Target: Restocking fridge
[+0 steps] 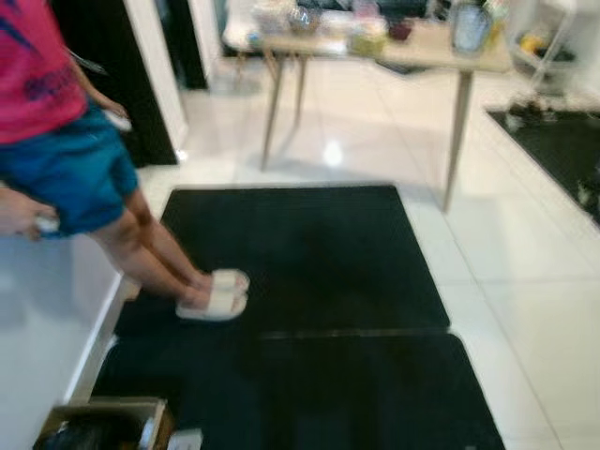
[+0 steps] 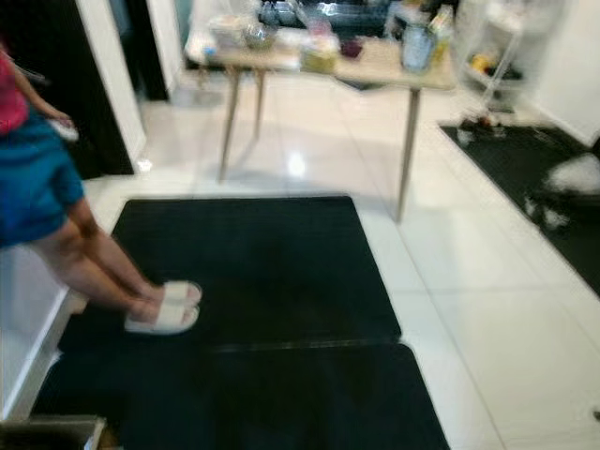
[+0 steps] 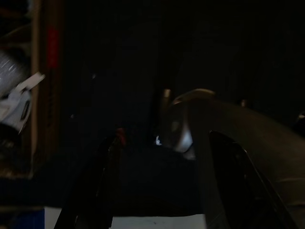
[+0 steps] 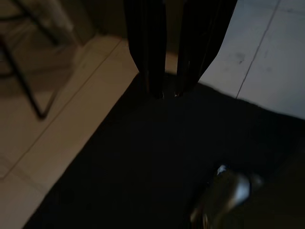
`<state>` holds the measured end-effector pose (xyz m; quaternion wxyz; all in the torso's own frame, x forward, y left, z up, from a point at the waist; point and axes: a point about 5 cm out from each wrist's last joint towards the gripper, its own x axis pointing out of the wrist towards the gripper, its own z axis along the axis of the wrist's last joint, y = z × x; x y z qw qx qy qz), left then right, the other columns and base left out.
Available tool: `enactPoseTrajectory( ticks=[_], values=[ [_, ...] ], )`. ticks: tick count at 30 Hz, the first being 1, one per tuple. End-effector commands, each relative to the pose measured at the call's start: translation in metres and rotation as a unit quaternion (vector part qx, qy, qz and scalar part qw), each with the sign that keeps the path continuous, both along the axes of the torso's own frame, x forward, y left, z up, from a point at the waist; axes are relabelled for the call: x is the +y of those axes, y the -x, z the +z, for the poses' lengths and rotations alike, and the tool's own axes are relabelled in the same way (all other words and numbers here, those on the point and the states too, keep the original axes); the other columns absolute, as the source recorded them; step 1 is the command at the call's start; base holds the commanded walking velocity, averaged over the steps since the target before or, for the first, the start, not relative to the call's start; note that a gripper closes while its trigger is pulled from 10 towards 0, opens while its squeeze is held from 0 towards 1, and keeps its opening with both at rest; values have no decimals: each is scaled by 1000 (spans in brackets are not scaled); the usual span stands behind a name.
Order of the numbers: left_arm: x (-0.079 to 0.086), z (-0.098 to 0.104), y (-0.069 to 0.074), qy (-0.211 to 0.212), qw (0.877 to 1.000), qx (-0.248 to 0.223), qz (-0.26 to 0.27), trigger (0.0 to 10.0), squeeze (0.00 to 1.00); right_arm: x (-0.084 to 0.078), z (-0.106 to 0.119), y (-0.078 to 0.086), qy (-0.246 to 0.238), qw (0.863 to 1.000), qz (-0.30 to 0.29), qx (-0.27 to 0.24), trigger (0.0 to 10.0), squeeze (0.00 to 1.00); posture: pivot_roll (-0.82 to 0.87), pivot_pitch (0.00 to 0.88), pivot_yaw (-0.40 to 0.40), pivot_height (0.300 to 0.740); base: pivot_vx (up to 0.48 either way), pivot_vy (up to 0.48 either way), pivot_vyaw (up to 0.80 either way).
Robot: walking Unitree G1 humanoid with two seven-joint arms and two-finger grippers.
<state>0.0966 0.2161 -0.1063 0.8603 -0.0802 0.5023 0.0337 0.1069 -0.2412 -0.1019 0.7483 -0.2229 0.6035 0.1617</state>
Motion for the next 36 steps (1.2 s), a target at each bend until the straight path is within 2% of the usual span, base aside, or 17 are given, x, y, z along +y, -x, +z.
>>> enactPoseTrajectory(
  ticks=[1, 9, 36],
  values=[
    [-2, -2, 5, 1, 1000, 12, -1, 10000, 0, 2, -1, 1, -4, 1000, -4, 1, 10000, 0, -81, 0, -44, 740, 0, 0, 800],
    [-2, -2, 4, 2, 1000, 11, -3, 10000, 0, 0, -1, 5, -3, 1000, -4, 6, 10000, 0, -83, 0, -43, 740, 0, 0, 800],
    [-4, -2, 4, 7, 1000, 8, -8, 10000, 0, -3, 0, 4, 6, 1000, 18, 11, 10000, 0, -82, 0, -47, 740, 0, 0, 800]
  ],
)
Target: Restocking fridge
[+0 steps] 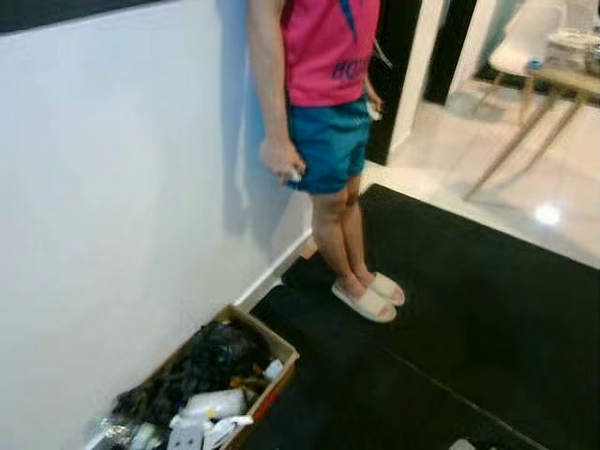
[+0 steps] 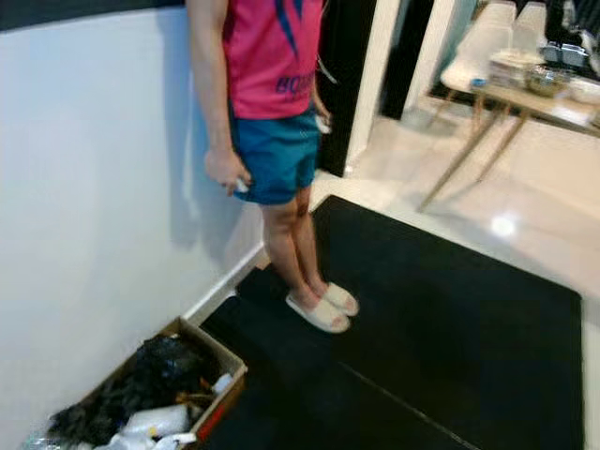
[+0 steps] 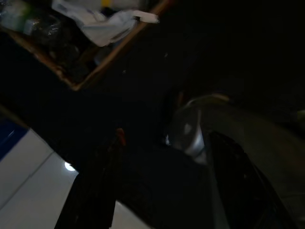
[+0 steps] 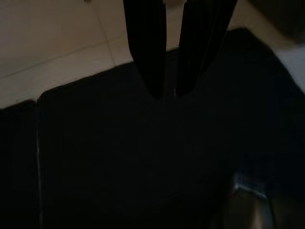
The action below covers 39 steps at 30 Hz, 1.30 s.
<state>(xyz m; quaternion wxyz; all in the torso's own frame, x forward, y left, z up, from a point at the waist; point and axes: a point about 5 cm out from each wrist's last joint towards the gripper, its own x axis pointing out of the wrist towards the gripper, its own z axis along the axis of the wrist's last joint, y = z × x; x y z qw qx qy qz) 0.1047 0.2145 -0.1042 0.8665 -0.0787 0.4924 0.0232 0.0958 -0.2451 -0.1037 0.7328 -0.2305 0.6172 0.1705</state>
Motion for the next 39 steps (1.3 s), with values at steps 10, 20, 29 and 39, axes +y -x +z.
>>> enactPoseTrajectory(
  ticks=[10, 20, 29, 39],
  values=[
    [-2, -4, 11, 4, 1000, 19, -1, 10000, 0, 1, 2, -7, 3, 1000, 16, -10, 10000, 0, -83, 0, -47, 740, 0, 0, 800],
    [-3, -4, 11, 6, 1000, 19, 1, 10000, 0, 1, 1, -7, 3, 1000, 19, -10, 10000, 0, -84, 0, -46, 740, 0, 0, 800],
    [-3, -4, 11, 9, 1000, 18, 1, 10000, 0, 0, 2, -10, 9, 1000, 3, -25, 10000, 0, -84, 0, -47, 740, 0, 0, 401],
    [-4, -4, 13, 12, 999, 23, -18, 10000, 0, 3, -2, 3, 7, 1000, 2, -21, 10000, 0, -85, 0, -47, 740, 0, -384, 0]
  ],
)
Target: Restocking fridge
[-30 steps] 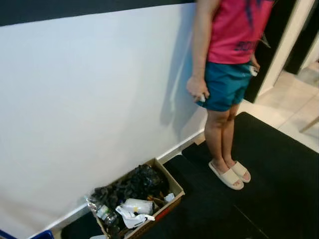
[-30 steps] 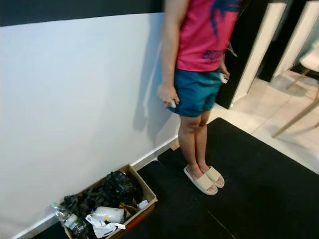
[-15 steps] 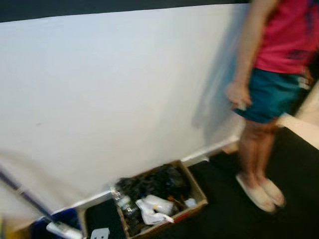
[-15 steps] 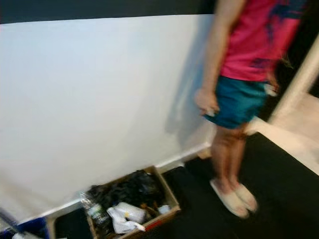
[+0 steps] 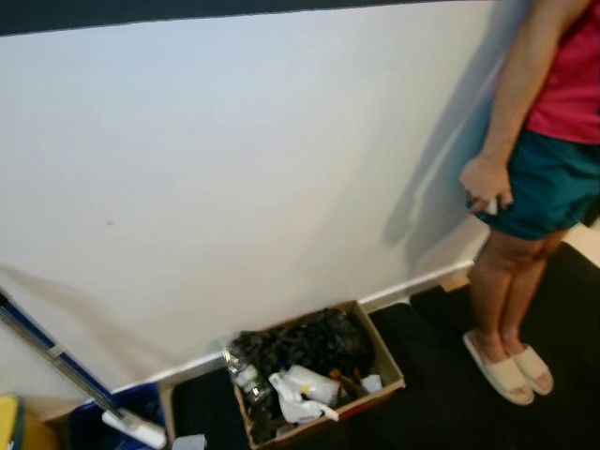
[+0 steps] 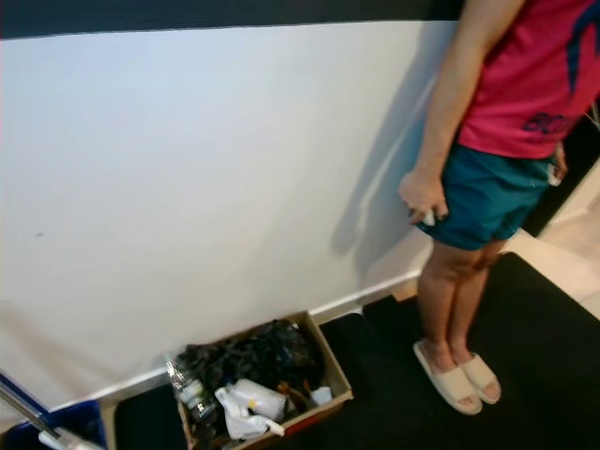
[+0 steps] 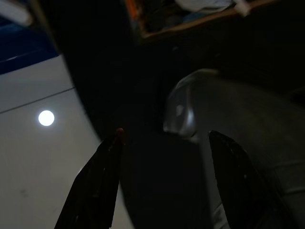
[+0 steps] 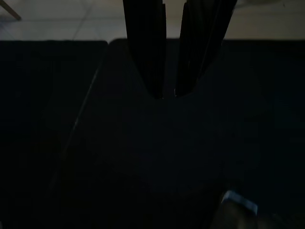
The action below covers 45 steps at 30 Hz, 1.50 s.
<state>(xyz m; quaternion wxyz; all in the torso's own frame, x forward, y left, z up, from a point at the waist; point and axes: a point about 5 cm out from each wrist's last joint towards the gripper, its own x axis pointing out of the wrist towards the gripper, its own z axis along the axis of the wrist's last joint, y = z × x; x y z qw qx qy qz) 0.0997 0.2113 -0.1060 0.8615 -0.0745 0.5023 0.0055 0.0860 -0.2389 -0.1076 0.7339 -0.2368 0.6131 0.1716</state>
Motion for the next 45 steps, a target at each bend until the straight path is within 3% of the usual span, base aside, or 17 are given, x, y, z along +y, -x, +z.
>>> enactPoseTrajectory(
  ticks=[1, 4, 45],
  values=[
    [-1, -2, 8, 6, 1000, 14, 0, 10000, 0, -3, 2, -7, 4, 1000, -4, -16, 10000, 0, -85, 0, -47, 740, 0, -480, 0],
    [0, -2, 9, 5, 1000, 14, 5, 10000, 0, -2, 2, -5, 4, 1000, 0, -14, 10000, 0, -84, 0, -47, 740, 0, -146, 0],
    [-4, -2, 6, 7, 1000, 10, -3, 10000, 0, -1, 3, -9, 5, 999, 40, -11, 10000, 0, -86, 0, -50, 740, 0, 0, 800]
  ],
)
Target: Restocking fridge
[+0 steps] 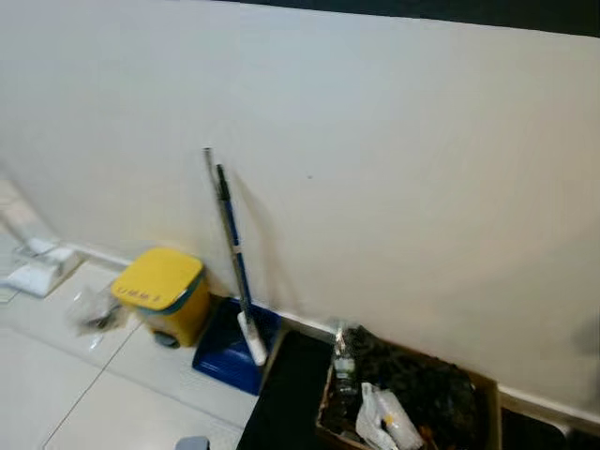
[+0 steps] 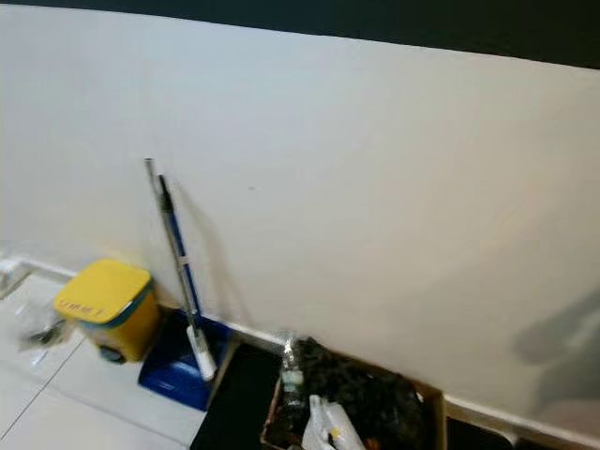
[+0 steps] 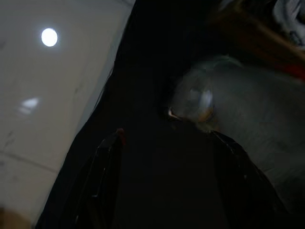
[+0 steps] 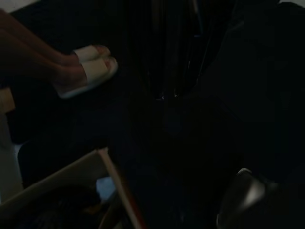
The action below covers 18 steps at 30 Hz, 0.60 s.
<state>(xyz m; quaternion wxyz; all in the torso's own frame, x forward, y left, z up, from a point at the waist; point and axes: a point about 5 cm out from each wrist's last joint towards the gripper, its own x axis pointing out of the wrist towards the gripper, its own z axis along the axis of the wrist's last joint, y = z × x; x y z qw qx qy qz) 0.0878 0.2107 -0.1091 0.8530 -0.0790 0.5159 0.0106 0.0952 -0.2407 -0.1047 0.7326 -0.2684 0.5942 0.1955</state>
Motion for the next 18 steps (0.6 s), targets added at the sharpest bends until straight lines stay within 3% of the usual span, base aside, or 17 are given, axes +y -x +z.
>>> enactPoseTrajectory(
  ticks=[1, 18],
  values=[
    [-3, 1, -6, 5, 1000, -7, -9, 10000, 0, 1, 0, 0, -1, 1000, 0, 2, 10000, 0, -85, 0, -48, 740, 0, 0, 800],
    [-3, 1, -5, 3, 1000, -5, -12, 10000, 0, 3, 0, -1, -8, 1000, 2, 4, 10000, 0, -85, 0, -45, 740, 0, 0, 800]
  ],
)
